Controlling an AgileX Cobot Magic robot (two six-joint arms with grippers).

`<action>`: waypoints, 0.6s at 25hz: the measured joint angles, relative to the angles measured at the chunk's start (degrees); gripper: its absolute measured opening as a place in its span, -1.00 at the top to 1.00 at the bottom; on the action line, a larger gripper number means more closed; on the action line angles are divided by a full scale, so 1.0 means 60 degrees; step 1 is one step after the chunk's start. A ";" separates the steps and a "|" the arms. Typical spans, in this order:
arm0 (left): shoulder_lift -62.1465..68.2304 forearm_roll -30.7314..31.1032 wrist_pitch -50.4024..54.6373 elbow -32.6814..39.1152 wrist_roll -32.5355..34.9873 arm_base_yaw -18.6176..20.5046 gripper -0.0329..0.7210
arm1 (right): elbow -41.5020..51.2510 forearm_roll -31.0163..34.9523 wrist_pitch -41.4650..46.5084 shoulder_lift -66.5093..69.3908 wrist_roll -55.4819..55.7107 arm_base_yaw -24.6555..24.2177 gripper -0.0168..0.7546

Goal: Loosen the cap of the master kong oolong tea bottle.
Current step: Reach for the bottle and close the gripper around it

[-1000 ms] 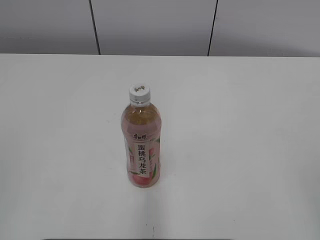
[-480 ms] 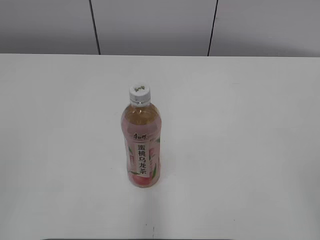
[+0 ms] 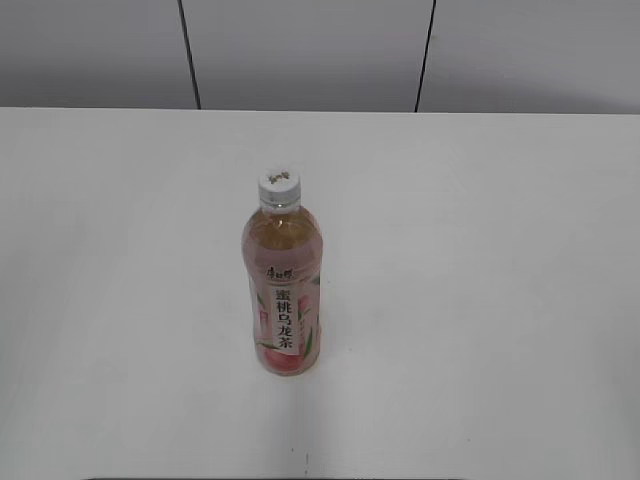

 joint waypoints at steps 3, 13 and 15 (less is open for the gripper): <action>0.1329 -0.0766 -0.0267 0.0000 0.0000 0.0000 0.13 | 0.0000 0.0000 0.0000 0.0000 0.0000 0.0000 -0.30; 0.5624 -0.1161 -0.2922 0.0008 0.0205 0.0000 -0.45 | 0.0000 0.0000 0.0000 0.0000 0.0000 0.0000 -0.30; 0.6490 -0.1161 -0.3739 0.0008 0.0228 0.0000 -0.47 | 0.0000 0.0000 0.0000 0.0000 0.0000 0.0000 -0.30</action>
